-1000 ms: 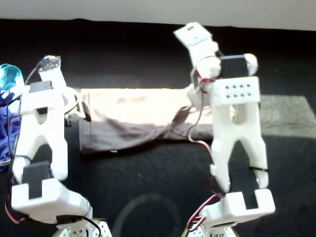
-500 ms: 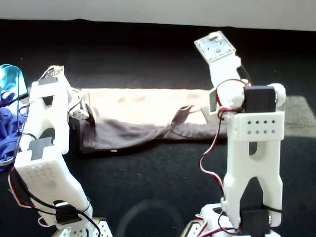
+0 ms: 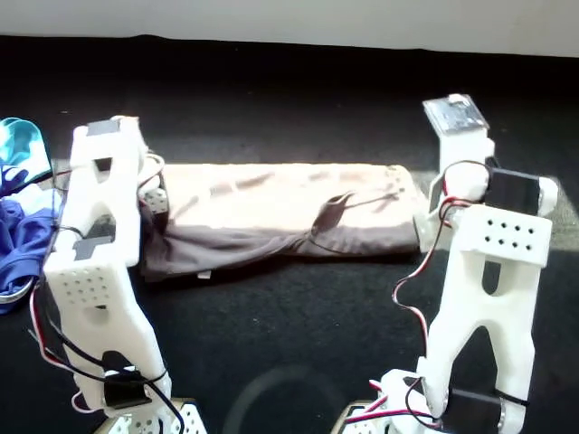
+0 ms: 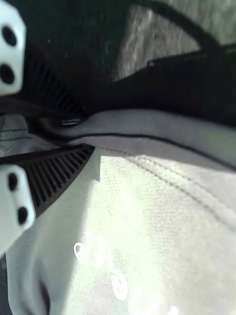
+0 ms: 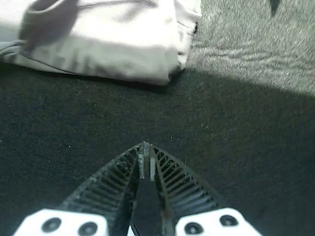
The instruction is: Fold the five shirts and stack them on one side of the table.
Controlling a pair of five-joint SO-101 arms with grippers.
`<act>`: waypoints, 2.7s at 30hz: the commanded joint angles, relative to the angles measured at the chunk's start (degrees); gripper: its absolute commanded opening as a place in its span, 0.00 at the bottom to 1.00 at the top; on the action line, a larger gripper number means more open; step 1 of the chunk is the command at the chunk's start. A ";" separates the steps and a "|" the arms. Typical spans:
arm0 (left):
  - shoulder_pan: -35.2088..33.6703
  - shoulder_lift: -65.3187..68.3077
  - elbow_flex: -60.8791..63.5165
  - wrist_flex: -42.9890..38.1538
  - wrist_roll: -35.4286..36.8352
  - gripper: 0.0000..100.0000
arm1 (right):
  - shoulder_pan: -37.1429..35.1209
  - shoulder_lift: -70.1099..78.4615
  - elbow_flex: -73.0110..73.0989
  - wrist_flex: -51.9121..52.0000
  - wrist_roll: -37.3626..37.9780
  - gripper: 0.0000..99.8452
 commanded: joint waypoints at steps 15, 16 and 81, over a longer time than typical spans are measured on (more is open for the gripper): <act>-4.79 -1.45 -17.10 13.71 -8.97 0.01 | 9.10 -19.12 52.70 -37.49 0.09 0.01; -3.38 -2.42 -16.84 13.71 -8.09 0.01 | 9.98 -20.88 56.40 -40.48 0.09 0.01; 54.81 1.98 -32.57 -4.31 -4.04 0.21 | 20.35 -26.07 74.59 -57.19 -0.44 0.01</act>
